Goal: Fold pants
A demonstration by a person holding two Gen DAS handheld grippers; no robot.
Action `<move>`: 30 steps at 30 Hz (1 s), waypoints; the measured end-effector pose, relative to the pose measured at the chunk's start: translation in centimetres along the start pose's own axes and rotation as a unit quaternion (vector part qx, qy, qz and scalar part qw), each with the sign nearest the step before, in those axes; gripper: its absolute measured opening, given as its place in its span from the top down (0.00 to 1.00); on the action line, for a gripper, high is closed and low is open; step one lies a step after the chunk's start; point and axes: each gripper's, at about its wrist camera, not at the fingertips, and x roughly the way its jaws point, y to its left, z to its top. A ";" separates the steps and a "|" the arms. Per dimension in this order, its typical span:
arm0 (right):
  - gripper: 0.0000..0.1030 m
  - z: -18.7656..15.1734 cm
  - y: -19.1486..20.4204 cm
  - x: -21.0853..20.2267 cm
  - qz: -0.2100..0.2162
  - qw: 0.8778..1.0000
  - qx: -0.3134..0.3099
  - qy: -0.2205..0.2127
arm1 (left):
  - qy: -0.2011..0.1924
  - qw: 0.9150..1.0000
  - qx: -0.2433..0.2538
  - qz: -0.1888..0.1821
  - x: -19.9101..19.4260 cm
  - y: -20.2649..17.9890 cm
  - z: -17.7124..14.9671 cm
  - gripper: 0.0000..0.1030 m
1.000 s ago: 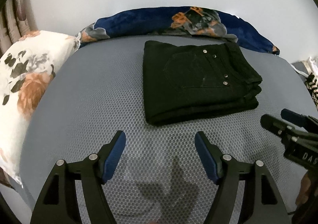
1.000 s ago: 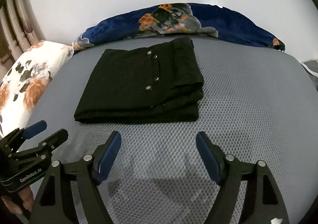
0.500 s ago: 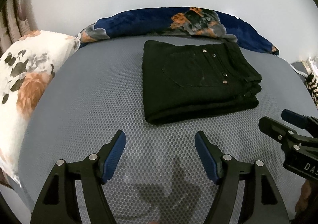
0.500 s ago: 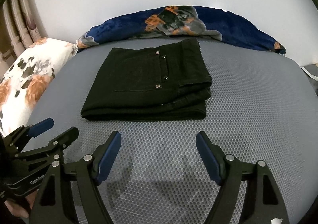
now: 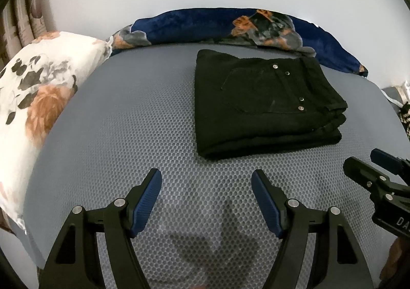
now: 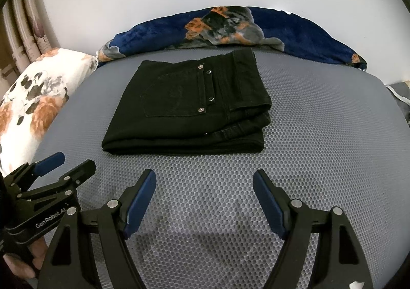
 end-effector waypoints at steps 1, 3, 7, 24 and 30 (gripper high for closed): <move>0.27 0.0 0.0 0.0 0.001 1.000 0.000 0.000 | 0.000 1.000 0.001 0.000 0.0 0.0 0.0 0.29; 0.27 0.0 -0.1 0.0 -0.001 1.000 0.000 0.000 | 0.001 1.000 0.001 0.001 0.0 0.0 0.0 0.29; 0.27 0.0 -0.3 -0.1 -0.003 1.000 0.001 -0.002 | 0.003 1.000 0.003 0.001 0.1 -0.1 0.0 0.29; 0.26 -0.1 -0.3 0.1 0.000 1.000 0.000 -0.001 | 0.005 1.000 0.009 0.009 0.2 -0.3 -0.3 0.29; 0.24 -0.4 -0.1 0.1 -0.001 1.000 -0.002 -0.001 | 0.003 1.000 0.010 0.014 0.2 -0.3 -0.3 0.29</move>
